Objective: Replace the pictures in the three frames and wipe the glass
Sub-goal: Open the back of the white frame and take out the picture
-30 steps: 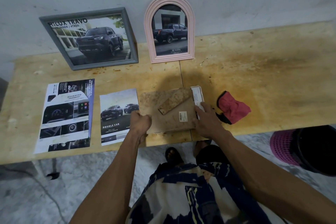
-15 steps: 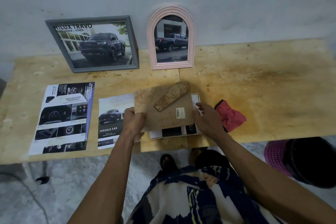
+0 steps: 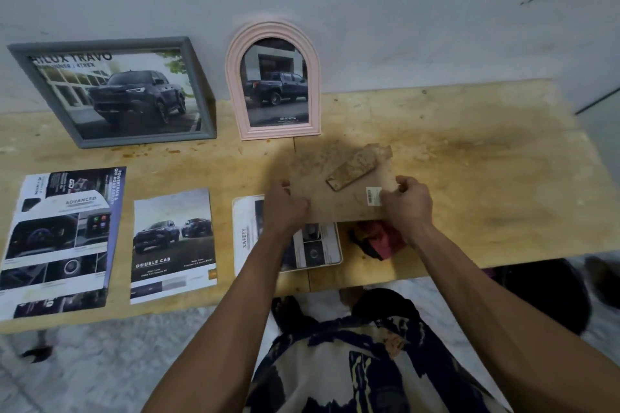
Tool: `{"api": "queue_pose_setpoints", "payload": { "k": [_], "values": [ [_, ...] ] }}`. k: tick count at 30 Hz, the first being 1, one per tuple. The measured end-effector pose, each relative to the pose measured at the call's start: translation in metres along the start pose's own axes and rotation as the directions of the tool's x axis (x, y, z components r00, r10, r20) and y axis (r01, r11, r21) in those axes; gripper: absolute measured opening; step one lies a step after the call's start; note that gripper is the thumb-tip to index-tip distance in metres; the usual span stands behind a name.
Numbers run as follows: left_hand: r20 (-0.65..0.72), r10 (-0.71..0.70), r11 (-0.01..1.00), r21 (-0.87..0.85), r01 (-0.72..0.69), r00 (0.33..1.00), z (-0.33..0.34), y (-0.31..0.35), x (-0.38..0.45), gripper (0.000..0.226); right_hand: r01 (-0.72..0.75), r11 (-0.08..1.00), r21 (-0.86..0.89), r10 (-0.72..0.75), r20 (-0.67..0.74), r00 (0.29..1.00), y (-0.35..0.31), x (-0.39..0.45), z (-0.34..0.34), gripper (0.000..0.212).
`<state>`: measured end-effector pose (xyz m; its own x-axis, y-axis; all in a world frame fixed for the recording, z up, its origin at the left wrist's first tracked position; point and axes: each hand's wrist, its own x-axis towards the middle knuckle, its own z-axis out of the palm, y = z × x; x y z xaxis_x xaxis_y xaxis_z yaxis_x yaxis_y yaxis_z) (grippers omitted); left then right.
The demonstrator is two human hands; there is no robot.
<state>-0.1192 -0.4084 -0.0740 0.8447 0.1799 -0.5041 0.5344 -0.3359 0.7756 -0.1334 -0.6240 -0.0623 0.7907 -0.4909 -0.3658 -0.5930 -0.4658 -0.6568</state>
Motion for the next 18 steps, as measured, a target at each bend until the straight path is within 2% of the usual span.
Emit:
{"api": "queue_pose_setpoints", "payload": {
  "k": [6, 8, 12, 14, 16, 18],
  "values": [
    [0.058, 0.036, 0.99, 0.131, -0.044, 0.998, 0.054, 0.039, 0.026, 0.047, -0.046, 0.997, -0.061, 0.045, -0.013, 0.999, 0.017, 0.065, -0.032, 0.055],
    [0.029, 0.013, 0.983, 0.181, -0.017, 1.0, 0.071, 0.049, 0.037, 0.047, -0.03, 0.994, -0.104, 0.031, 0.008, 0.999, 0.019, 0.084, -0.04, 0.054],
    [-0.029, -0.118, 0.99, 0.081, 0.12, 0.993, 0.104, 0.056, 0.059, 0.036, -0.051, 0.993, -0.102, 0.056, 0.04, 0.998, 0.02, 0.116, -0.049, 0.044],
    [-0.063, -0.165, 0.985, 0.031, 0.167, 0.984, 0.116, 0.058, 0.066, 0.032, -0.058, 0.992, -0.115, 0.067, 0.073, 0.995, 0.021, 0.128, -0.05, 0.047],
    [-0.096, -0.141, 0.985, 0.087, 0.15, 0.985, 0.125, 0.059, 0.074, 0.028, -0.06, 0.987, -0.147, 0.075, 0.103, 0.992, 0.024, 0.139, -0.05, 0.052],
    [-0.144, -0.109, 0.965, 0.221, 0.14, 0.984, 0.132, 0.056, 0.081, 0.019, -0.048, 0.979, -0.199, 0.073, 0.118, 0.99, 0.026, 0.147, -0.051, 0.052]
  ]
}}
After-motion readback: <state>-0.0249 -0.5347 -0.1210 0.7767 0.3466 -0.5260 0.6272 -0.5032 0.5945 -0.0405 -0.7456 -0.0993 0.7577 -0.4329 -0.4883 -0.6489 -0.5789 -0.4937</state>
